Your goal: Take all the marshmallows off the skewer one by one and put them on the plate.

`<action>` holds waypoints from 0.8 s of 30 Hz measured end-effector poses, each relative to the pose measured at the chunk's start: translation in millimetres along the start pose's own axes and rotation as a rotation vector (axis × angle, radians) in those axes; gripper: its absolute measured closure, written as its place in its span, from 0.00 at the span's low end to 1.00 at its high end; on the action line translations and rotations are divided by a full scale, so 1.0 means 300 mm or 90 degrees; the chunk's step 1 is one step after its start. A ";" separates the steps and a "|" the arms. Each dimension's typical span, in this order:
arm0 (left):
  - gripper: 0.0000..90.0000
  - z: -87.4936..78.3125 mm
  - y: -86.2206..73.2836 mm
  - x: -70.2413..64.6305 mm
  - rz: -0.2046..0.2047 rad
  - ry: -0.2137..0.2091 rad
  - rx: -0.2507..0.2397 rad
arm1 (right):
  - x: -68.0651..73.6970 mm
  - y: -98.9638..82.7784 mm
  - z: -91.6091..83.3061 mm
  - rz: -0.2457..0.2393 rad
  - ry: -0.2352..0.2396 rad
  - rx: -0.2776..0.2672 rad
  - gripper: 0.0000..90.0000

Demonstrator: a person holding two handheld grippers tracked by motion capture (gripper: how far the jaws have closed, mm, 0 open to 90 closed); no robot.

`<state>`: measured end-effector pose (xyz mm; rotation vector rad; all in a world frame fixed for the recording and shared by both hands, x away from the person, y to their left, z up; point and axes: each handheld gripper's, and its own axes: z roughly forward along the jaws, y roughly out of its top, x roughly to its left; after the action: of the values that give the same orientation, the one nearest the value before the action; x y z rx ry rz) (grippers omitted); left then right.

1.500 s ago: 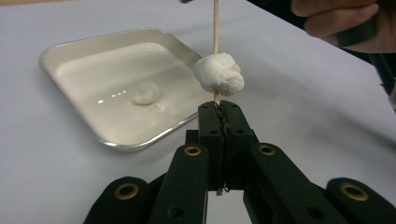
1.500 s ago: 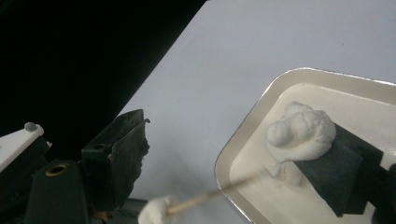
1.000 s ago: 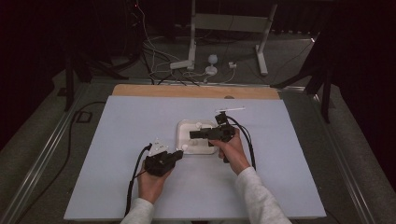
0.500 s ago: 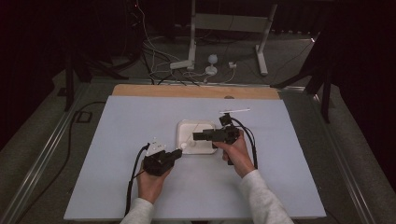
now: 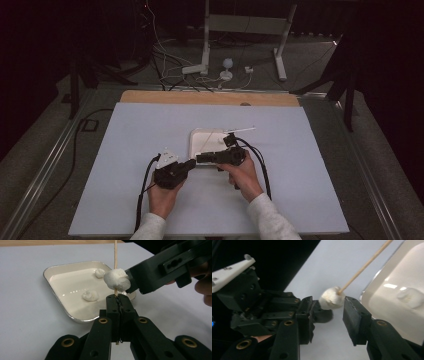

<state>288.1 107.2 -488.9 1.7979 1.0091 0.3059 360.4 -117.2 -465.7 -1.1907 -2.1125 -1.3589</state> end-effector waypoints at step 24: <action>1.00 -0.015 0.008 -0.019 0.034 -0.017 -0.015 | 0.008 0.008 -0.001 0.009 -0.015 -0.052 0.85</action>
<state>282.9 105.4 -483.3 1.8050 0.9365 0.3236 360.7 -116.0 -462.6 -1.2584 -2.0780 -1.4443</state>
